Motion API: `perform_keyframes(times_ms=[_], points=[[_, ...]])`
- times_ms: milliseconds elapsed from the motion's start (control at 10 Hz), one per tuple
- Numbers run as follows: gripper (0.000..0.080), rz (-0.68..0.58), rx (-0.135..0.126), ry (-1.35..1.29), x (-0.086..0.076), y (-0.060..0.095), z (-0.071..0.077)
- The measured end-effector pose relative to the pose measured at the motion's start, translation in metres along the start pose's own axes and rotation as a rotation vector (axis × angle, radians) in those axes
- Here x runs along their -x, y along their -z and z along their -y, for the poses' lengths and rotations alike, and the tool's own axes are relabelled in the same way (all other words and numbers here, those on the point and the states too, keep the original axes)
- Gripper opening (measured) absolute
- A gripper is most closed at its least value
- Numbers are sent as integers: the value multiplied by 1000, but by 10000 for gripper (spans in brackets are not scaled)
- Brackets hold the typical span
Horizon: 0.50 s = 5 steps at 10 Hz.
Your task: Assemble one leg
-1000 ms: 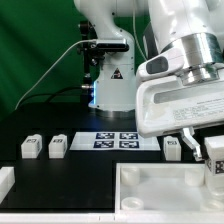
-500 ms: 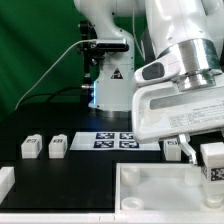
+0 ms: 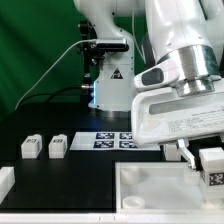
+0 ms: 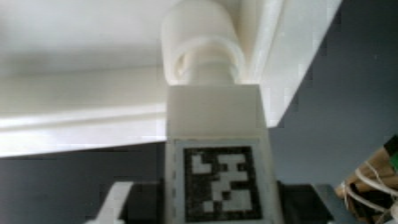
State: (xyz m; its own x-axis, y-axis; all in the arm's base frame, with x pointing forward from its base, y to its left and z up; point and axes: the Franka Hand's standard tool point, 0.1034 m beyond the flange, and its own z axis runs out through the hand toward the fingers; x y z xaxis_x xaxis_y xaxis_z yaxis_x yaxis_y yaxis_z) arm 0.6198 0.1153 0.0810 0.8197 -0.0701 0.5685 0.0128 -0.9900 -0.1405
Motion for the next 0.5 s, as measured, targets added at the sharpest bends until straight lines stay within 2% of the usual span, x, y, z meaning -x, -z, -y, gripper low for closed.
perform_keyframes(times_ms=[400,500], points=[[292,-25,84,9,3,2,5],[292,6,92,16,10,-2,0]])
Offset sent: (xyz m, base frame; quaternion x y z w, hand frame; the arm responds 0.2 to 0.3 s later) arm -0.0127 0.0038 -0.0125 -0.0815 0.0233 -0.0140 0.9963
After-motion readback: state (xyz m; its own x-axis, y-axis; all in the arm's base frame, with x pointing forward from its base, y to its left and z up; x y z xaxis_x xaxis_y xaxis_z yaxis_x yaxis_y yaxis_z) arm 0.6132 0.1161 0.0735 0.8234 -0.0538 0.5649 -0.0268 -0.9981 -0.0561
